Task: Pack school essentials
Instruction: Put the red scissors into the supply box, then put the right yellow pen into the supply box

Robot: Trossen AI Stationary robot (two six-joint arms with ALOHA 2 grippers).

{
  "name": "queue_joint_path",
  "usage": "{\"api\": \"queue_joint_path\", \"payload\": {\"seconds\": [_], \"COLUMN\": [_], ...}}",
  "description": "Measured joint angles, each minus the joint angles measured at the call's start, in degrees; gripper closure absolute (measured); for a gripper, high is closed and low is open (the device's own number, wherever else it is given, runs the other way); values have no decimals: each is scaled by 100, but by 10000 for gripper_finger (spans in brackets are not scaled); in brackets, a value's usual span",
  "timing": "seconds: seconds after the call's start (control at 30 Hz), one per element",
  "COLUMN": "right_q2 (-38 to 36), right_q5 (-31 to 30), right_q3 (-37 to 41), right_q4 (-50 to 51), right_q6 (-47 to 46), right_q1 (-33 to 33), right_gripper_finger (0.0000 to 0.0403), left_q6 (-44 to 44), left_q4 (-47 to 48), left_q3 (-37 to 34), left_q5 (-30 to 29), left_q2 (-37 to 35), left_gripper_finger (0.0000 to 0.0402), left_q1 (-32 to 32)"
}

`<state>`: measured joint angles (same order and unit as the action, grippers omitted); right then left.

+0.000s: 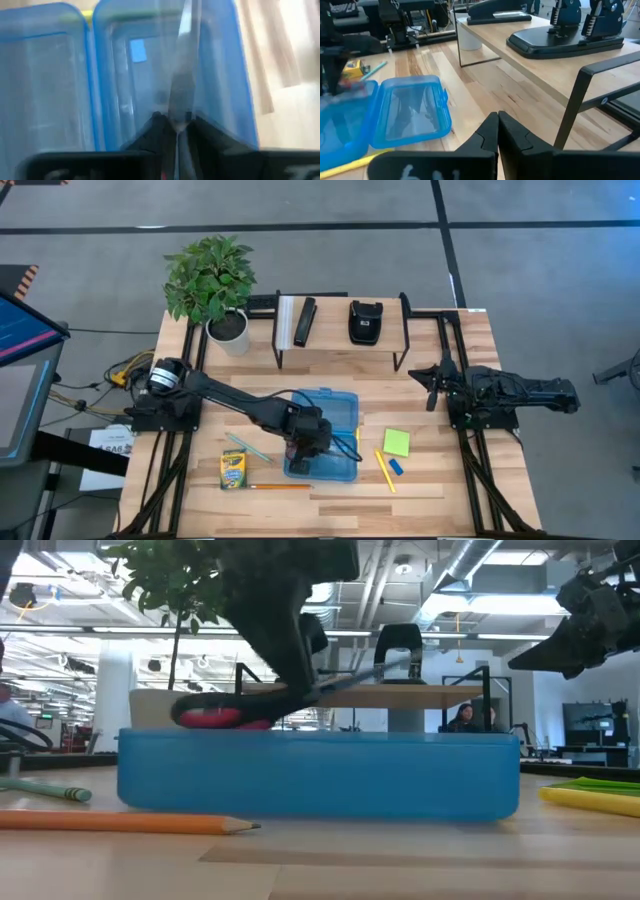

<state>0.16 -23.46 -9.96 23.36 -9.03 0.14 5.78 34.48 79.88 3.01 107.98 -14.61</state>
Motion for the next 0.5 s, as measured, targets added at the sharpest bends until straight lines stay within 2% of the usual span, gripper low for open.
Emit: {"api": "queue_joint_path", "payload": {"seconds": [0.17, 0.37, 0.5], "right_q2": [-2, -1, -2], "right_q5": [0, 0, 0], "right_q3": [0, 0, 0], "right_q4": [35, 41, 41], "right_q6": [-1, -1, 1], "right_q1": [0, -1, 0], "right_gripper_finger": [377, 377, 377], "left_q6": [90, 91, -71], "left_q4": [52, -98, -237], "left_q3": [-7, -11, -15], "left_q5": [-41, -154, -172], "left_q2": [-15, 16, -228], "left_gripper_finger": [401, 397, 381], "left_q1": [-2, -5, 37]}}
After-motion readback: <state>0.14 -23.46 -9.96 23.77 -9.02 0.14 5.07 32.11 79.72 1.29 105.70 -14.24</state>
